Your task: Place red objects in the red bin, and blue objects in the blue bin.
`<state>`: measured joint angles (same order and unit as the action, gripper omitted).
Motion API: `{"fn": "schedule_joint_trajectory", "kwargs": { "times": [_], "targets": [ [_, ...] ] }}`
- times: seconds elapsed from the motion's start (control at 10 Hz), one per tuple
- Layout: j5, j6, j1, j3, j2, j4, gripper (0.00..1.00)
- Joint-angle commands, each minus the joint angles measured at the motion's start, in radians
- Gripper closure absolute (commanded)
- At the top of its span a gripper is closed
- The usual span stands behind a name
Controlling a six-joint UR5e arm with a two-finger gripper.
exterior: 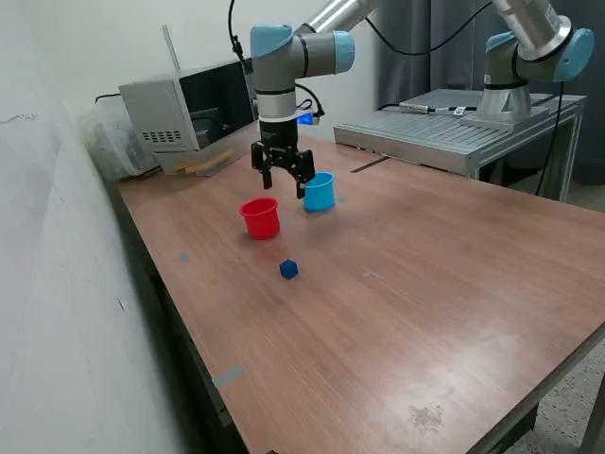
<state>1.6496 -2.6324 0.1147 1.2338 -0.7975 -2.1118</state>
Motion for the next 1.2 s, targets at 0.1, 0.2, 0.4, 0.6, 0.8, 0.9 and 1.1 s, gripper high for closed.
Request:
{"fn": "schedule_joint_trajectory", "kwargs": {
  "times": [0.1,0.2,0.4,0.6,0.8,0.9,1.1],
  "targets": [
    [-0.135,-0.001,-0.069,0.275,-0.182,-0.329,0.0],
    [-0.161,-0.012,-0.06,0.314,-0.209,-0.389,0.0],
    [-0.168,-0.04,-0.02,0.323,-0.21,-0.386,0.0],
    [-0.178,-0.038,-0.03,0.306,-0.181,-0.358,0.0],
    [-0.169,-0.04,-0.039,0.178,-0.097,-0.303,0.0],
    [-0.153,-0.044,-0.041,0.091,-0.039,-0.256,0.0],
    [-0.091,-0.051,-0.046,-0.064,0.081,-0.203,0.0]
  ]
}}
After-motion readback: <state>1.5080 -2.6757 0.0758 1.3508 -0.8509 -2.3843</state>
